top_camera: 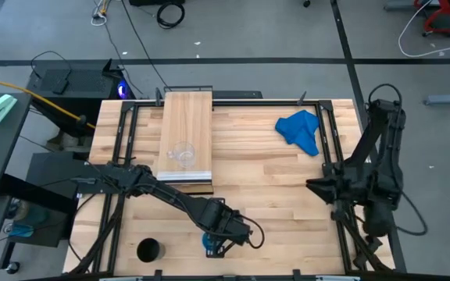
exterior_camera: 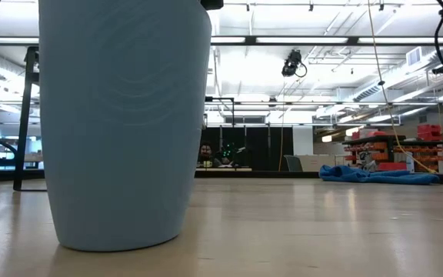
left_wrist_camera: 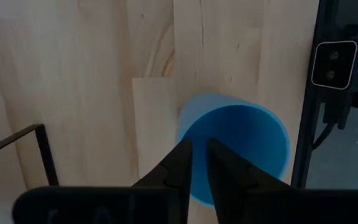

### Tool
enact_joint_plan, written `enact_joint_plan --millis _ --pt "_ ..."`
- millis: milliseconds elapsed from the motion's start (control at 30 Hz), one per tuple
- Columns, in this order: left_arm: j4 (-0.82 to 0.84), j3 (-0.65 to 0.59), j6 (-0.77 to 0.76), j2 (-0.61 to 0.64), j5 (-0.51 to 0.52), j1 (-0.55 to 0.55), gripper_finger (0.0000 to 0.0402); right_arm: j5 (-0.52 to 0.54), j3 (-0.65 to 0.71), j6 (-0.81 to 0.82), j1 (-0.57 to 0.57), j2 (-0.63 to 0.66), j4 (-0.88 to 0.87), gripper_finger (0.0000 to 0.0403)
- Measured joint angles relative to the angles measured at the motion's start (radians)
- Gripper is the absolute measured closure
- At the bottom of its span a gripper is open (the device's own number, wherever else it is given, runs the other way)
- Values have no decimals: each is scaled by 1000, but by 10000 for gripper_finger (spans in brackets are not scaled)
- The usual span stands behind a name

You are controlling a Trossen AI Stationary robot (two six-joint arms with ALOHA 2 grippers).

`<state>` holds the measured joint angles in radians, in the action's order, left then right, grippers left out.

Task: Stack small to large cups/mugs on shelf
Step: Put the blue cup on the shelf

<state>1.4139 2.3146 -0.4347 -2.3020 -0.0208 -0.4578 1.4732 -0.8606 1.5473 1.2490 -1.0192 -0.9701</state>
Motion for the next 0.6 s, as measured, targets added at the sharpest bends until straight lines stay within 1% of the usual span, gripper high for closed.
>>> enact_joint_plan --millis 67,267,467,600 --pt "1 0 0 0 1 -6 347 -29 29 22 -23 0 0 328" --pt "31 0 -3 0 6 -26 340 -32 91 52 -66 0 0 328" --pt "56 0 -23 0 69 -35 345 -35 93 -6 -91 0 0 328" --pt "58 0 -26 -1 73 -33 344 -34 90 -28 -93 0 1 328"
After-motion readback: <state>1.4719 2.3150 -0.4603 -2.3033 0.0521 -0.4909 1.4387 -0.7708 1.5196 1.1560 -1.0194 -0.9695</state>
